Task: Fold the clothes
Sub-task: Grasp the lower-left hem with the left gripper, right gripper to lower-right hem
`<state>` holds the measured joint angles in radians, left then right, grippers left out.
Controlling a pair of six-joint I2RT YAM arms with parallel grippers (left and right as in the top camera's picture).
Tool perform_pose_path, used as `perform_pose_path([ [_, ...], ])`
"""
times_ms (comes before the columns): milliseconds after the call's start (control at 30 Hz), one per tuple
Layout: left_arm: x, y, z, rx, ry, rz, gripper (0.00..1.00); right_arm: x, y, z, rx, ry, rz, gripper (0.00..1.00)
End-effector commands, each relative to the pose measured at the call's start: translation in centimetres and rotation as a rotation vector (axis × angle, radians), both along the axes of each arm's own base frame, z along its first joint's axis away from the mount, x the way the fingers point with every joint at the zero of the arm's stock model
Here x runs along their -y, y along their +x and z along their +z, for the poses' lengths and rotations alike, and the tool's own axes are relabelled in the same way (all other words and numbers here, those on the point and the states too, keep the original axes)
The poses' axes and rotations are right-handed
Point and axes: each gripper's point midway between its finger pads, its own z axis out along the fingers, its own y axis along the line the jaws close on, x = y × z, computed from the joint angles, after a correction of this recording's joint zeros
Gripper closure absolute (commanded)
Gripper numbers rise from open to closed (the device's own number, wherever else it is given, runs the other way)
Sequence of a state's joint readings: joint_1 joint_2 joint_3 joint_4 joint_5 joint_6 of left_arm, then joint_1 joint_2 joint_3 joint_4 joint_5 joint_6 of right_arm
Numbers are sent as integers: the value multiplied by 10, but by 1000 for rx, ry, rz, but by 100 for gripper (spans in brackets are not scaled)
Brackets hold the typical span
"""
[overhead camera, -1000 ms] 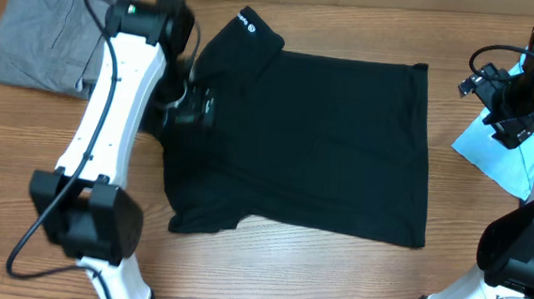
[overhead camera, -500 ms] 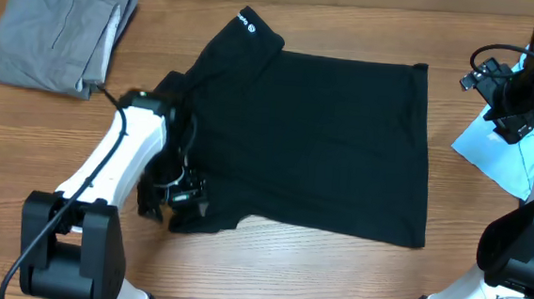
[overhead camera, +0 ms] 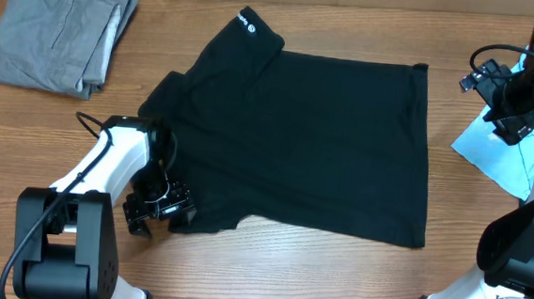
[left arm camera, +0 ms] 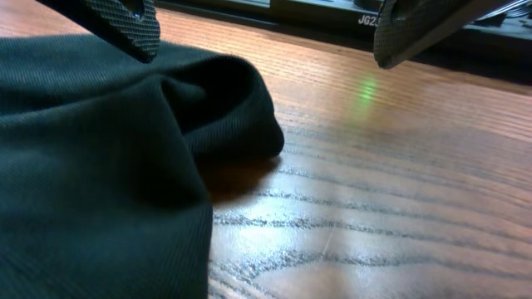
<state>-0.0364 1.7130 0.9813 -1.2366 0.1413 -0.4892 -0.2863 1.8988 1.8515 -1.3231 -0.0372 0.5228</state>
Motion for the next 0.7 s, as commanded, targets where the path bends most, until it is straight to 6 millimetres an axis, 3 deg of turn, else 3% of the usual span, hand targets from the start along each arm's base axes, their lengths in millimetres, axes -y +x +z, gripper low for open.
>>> perform_pose_path([
  [0, -3, -3, -5, -5, 20, 25, 22, -1, 0, 14, 32, -14, 12, 0],
  [200, 0, -15, -14, -29, 3, 26, 39, -2, -3, 12, 17, -10, 11, 0],
  [400, 12, -14, -20, -5, -75, 14, 54, -3, -4, 12, 16, -9, 11, 0],
  [500, 12, -13, -20, 2, -86, 0, 71, -3, -6, 11, 4, -6, 11, 0],
  [567, 15, -12, -20, 7, -108, -5, 96, -5, -11, 10, -16, 0, 11, 0],
  [667, 17, -11, -20, 11, -115, -2, 96, -6, -15, 9, -34, 5, 11, 0],
])
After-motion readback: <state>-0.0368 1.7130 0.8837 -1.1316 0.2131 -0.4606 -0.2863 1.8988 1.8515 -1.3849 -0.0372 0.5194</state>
